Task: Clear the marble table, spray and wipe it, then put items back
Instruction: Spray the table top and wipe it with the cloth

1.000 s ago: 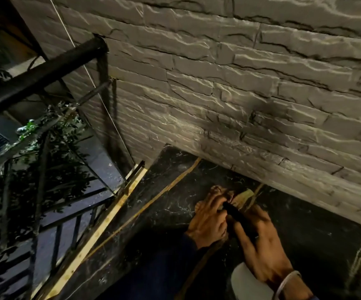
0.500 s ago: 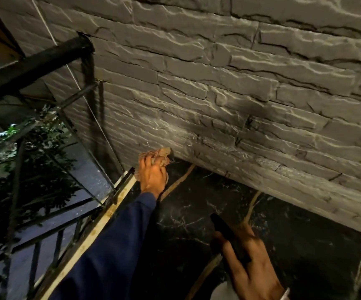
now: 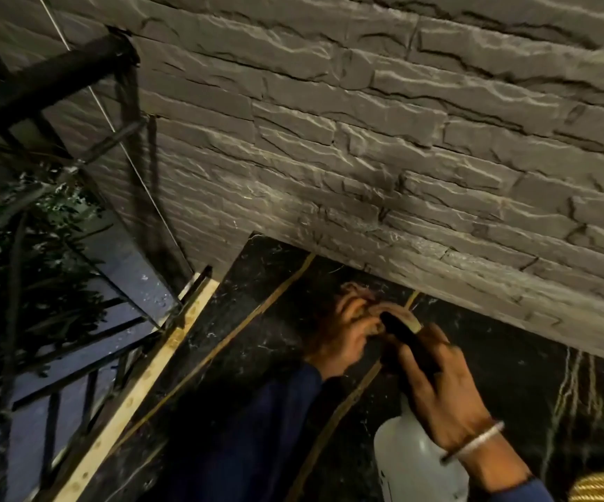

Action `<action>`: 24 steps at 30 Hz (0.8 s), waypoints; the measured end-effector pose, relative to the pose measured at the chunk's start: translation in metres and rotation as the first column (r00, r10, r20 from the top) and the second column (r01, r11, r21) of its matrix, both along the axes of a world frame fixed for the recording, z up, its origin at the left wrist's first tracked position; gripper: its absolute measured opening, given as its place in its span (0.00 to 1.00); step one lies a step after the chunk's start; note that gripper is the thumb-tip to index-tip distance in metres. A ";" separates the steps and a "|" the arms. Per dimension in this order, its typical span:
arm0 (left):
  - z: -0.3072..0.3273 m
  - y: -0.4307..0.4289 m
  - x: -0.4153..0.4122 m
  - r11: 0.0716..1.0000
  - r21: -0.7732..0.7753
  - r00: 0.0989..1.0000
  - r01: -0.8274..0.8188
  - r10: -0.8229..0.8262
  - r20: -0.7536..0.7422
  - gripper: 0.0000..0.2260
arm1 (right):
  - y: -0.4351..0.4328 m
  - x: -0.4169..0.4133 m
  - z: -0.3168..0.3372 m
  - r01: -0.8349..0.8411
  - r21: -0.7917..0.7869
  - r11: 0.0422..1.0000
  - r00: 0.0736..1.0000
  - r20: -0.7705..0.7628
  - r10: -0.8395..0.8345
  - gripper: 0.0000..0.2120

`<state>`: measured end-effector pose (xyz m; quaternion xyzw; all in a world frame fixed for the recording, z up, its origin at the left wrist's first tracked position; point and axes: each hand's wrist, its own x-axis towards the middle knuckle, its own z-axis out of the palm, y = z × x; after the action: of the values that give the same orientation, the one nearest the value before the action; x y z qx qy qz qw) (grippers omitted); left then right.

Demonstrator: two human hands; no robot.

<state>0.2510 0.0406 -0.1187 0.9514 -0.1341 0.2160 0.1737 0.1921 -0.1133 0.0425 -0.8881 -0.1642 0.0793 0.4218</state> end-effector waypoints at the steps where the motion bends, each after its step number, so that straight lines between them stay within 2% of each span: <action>1: -0.008 0.020 0.001 0.997 -0.078 0.999 0.015 -0.019 -0.047 0.16 | 0.003 0.001 0.004 -0.008 -0.019 1.000 1.000 0.004 0.008 0.18; 3: -0.008 0.078 -0.009 0.990 -0.040 0.985 -0.137 0.132 -0.114 0.20 | 0.010 -0.004 0.013 -0.023 -0.029 0.999 1.000 0.020 0.024 0.15; 5: -0.006 0.140 -0.036 0.939 0.045 0.926 -0.341 0.344 -0.158 0.19 | 0.015 -0.010 0.021 -0.050 -0.046 0.998 0.998 0.029 0.051 0.21; 6: -0.005 0.162 -0.053 0.903 0.016 0.884 -0.429 0.423 -0.198 0.19 | 0.017 -0.012 0.023 -0.053 -0.053 0.997 0.998 0.034 0.055 0.25; 8: -0.012 0.183 -0.078 0.868 -0.037 0.856 -0.495 0.480 -0.191 0.17 | 0.018 -0.019 0.025 -0.043 -0.039 0.998 0.998 0.036 0.044 0.27; 11: -0.013 0.158 -0.098 0.832 -0.014 0.817 -0.555 0.542 -0.197 0.20 | 0.015 -0.032 0.020 -0.094 -0.048 0.994 0.996 0.004 0.094 0.25; 12: -0.008 0.139 -0.100 0.841 0.003 0.826 -0.541 0.532 -0.184 0.22 | 0.014 -0.038 0.019 -0.122 -0.054 0.991 0.993 -0.012 0.121 0.23; 14: 0.004 0.092 -0.100 0.913 -0.012 0.900 -0.407 0.398 -0.177 0.22 | 0.011 -0.048 0.015 -0.173 -0.058 0.983 0.985 -0.015 0.173 0.18; 16: -0.002 0.034 -0.107 0.940 -0.145 0.923 -0.310 0.261 -0.282 0.22 | 0.003 -0.062 0.010 -0.207 -0.074 0.976 0.978 -0.027 0.206 0.19; 18: -0.009 -0.021 -0.128 0.945 -0.196 0.907 -0.262 0.172 -0.383 0.23 | -0.009 -0.077 0.002 -0.221 -0.075 0.972 0.975 -0.016 0.220 0.22; 19: -0.004 -0.043 -0.144 0.966 -0.164 0.877 -0.198 0.100 -0.470 0.30 | -0.016 -0.084 -0.003 -0.224 -0.075 0.972 0.975 0.000 0.224 0.23; 20: -0.001 -0.060 -0.157 0.967 -0.233 0.850 -0.108 -0.032 -0.526 0.38 | -0.022 -0.091 -0.005 -0.219 -0.102 0.970 0.975 0.024 0.222 0.24; 21: -0.002 -0.069 -0.167 0.980 -0.198 0.849 0.010 -0.113 -0.516 0.41 | -0.027 -0.097 -0.006 -0.215 -0.132 0.968 0.974 0.038 0.222 0.25; 22: 0.002 -0.073 -0.174 0.986 -0.141 0.862 0.089 -0.147 -0.486 0.37 | -0.031 -0.102 -0.004 -0.201 -0.162 0.966 0.977 0.042 0.210 0.25; 23: 0.009 -0.072 -0.181 0.990 -0.132 0.863 0.041 -0.102 -0.495 0.29 | -0.033 -0.106 -0.002 -0.193 -0.167 0.967 0.978 0.046 0.203 0.25; 24: 0.012 -0.065 -0.184 0.996 -0.074 0.890 -0.050 0.011 -0.456 0.26 | -0.035 -0.112 0.002 -0.190 -0.175 0.966 0.978 0.055 0.203 0.24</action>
<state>0.0666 -0.0243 -0.1067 0.9694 -0.0656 -0.0048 0.2365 0.0798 -0.1483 0.0442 -0.9023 -0.2592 0.1023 0.3290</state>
